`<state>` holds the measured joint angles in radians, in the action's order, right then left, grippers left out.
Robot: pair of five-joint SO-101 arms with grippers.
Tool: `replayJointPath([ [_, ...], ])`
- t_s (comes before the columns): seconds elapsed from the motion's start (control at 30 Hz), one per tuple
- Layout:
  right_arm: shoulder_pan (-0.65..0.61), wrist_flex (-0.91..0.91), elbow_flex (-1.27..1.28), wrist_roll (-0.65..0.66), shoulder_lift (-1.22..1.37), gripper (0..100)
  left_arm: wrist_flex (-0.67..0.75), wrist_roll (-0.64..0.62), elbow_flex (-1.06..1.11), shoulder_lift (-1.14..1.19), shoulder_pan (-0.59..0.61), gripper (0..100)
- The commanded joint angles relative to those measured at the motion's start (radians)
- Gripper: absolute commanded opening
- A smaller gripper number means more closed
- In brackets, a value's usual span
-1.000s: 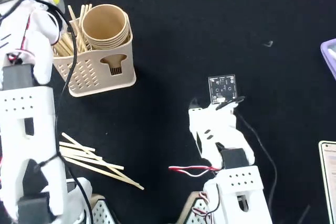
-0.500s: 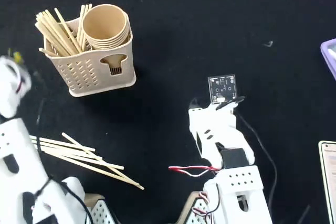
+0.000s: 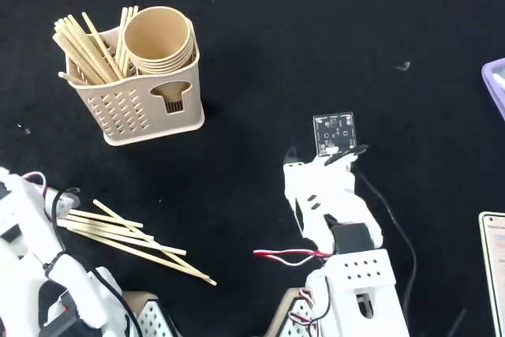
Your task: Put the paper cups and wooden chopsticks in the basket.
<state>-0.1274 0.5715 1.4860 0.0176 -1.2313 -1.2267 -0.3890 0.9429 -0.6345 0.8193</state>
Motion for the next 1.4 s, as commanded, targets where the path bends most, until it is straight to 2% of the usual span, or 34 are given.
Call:
replayJointPath([
  [0.0, -0.014, -0.023, -0.005, 0.008, -0.021, 18.4, 0.164, -0.158, 0.081, 0.000, 0.008, 25],
  [0.13, -0.014, -0.023, -0.005, 0.008, -0.021, 18.4, 0.235, -0.218, 0.151, 0.000, 0.002, 25],
  [0.43, -0.014, -0.023, -0.005, 0.008, -0.021, 18.4, 0.410, -0.218, 0.243, 0.002, 0.001, 25],
  [1.0, -0.014, -0.023, -0.005, 0.008, -0.021, 18.4, 0.446, -0.238, 0.249, 0.005, -0.031, 25],
  [1.17, -0.012, -0.023, -0.005, 0.008, -0.021, 18.4, 0.470, -0.239, 0.213, 0.115, -0.038, 25],
  [1.27, -0.012, -0.023, -0.005, 0.008, -0.021, 18.4, 0.463, -0.239, 0.162, 0.216, -0.028, 20],
  [1.37, -0.012, -0.023, -0.005, 0.008, -0.021, 18.4, 0.390, -0.238, 0.093, 0.287, -0.028, 11],
])
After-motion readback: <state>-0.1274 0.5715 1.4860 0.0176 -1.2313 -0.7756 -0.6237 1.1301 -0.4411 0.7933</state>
